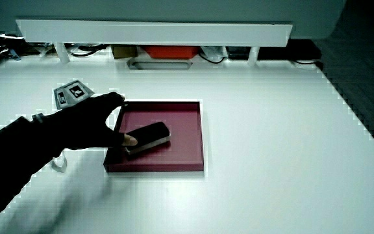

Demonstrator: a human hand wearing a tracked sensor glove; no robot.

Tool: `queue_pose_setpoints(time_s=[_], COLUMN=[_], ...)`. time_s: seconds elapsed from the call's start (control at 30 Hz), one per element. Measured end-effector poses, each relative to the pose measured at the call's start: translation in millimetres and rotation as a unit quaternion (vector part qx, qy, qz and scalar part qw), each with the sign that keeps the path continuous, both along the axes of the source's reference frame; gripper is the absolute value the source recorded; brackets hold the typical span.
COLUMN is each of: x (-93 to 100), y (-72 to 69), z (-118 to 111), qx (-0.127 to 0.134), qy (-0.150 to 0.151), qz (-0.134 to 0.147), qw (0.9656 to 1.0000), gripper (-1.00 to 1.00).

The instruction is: Place eraser

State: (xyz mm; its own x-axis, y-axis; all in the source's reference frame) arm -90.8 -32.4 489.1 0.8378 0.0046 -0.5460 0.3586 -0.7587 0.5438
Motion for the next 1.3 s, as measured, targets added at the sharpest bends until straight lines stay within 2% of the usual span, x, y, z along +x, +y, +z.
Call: queue_pose_setpoints(time_s=[0.03,0.43,0.63,0.77,0.97,1.13,1.3], x=[2.8,26.8,30.2,31.3,30.3,28.9,26.9], y=[-0.9,-2.6,0.8,0.8,1.0,0.8,3.0], z=[4,34,48,48,48,41,40], qx=[-0.002,-0.012,-0.01,-0.007,-0.002,0.03,0.047], qy=[0.003,-0.046,-0.053,-0.055,-0.044,-0.029,-0.019], qz=[0.001,0.01,0.013,0.012,0.007,-0.002,-0.014], qw=[1.0,0.9988,0.9984,0.9984,0.999,0.9991,0.9986], gripper=[0.0,0.0,0.0,0.0,-0.25,-0.46,-0.67])
